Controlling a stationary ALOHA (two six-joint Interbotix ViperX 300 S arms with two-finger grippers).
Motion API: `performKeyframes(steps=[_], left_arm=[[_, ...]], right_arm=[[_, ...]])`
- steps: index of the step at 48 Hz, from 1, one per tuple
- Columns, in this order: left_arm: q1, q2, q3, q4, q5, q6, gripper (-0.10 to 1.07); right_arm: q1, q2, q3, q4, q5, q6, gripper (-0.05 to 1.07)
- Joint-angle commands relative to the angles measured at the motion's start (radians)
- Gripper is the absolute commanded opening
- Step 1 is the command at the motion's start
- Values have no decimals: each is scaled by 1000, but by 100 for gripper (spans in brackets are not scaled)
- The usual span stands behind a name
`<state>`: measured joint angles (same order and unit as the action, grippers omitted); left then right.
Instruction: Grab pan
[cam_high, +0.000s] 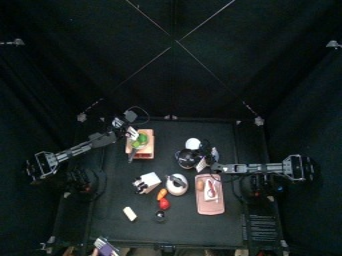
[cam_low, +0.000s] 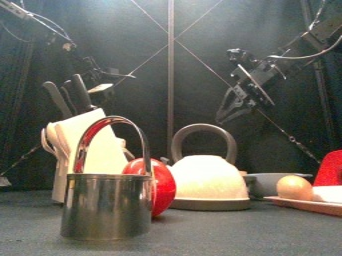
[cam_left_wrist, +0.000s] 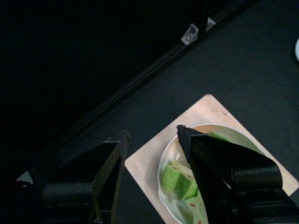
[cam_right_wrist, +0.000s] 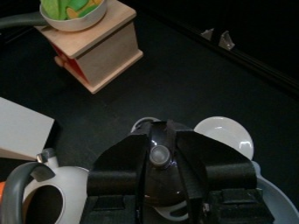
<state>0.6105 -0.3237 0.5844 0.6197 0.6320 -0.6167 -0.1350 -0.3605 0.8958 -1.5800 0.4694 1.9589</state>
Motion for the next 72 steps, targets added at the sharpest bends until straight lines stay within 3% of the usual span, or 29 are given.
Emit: performKeyframes(steps=[1, 13, 20, 36, 55, 72], left_arm=[[5, 25, -48, -66, 12, 72, 86], [66, 78, -49, -227, 17, 245, 86], [84, 103, -48, -239, 15, 287, 86], [83, 143, -40, -245, 21, 295, 86], [83, 170, -41, -327, 26, 336, 85], [86, 195, -51, -333, 40, 339, 61]], right_arm=[[-8, -11, -2, -5, -3, 2, 65], [-15, -11, 2, 2, -11, 3, 65], [-15, -9, 3, 2, -14, 3, 65], [-15, -6, 8, 3, -15, 3, 65], [-17, -6, 12, 5, -17, 3, 65], [-20, -5, 15, 6, -18, 5, 65]])
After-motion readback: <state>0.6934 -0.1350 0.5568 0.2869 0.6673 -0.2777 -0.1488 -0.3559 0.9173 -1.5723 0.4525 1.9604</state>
